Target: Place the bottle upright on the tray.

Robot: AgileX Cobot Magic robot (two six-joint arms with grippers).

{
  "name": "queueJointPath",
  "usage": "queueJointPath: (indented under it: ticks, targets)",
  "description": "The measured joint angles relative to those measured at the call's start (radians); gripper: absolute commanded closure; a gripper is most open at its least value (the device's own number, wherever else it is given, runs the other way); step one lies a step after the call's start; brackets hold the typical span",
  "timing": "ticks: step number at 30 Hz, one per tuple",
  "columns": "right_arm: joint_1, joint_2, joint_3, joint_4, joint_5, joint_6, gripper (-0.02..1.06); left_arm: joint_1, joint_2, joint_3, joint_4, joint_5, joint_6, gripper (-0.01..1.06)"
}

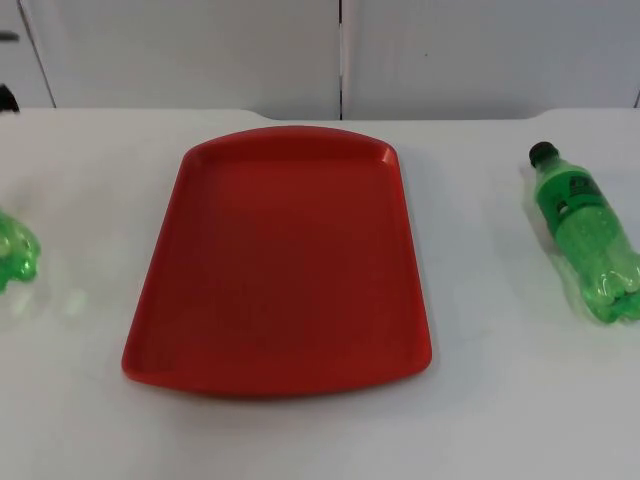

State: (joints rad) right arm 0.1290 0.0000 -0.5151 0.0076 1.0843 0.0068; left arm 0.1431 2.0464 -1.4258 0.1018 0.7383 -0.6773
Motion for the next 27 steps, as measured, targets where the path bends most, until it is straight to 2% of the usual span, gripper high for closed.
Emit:
queueJointPath:
  ticks: [7, 10, 16, 19, 20, 21, 25, 26, 27]
  targets:
    - [0.000, 0.000, 0.000, 0.000, 0.000, 0.000, -0.01, 0.000, -0.123, 0.000, 0.014, -0.001, 0.013, 1.05]
    - [0.000, 0.000, 0.000, 0.000, 0.000, 0.000, -0.01, -0.015, -0.173, 0.000, -0.016, -0.015, 0.102, 1.05]
    - [0.000, 0.000, 0.000, 0.000, 0.000, 0.000, -0.01, -0.041, -0.225, 0.000, -0.017, -0.067, 0.144, 1.05]
    - [0.000, 0.000, 0.000, 0.000, 0.000, 0.000, -0.01, -0.053, -0.258, 0.000, -0.019, -0.144, 0.184, 1.05]
    - [0.000, 0.000, 0.000, 0.000, 0.000, 0.000, -0.01, -0.062, -0.273, 0.000, -0.018, -0.195, 0.221, 1.05]
    - [0.000, 0.000, 0.000, 0.000, 0.000, 0.000, -0.01, -0.062, -0.273, 0.000, -0.018, -0.195, 0.221, 1.05]
    - [0.000, 0.000, 0.000, 0.000, 0.000, 0.000, -0.01, -0.093, -0.300, 0.000, -0.016, -0.347, 0.338, 1.05]
    - [0.000, 0.000, 0.000, 0.000, 0.000, 0.000, -0.01, -0.093, -0.300, 0.000, -0.016, -0.347, 0.338, 1.05]
    - [0.000, 0.000, 0.000, 0.000, 0.000, 0.000, -0.01, -0.102, -0.305, 0.000, -0.016, -0.389, 0.363, 1.05]
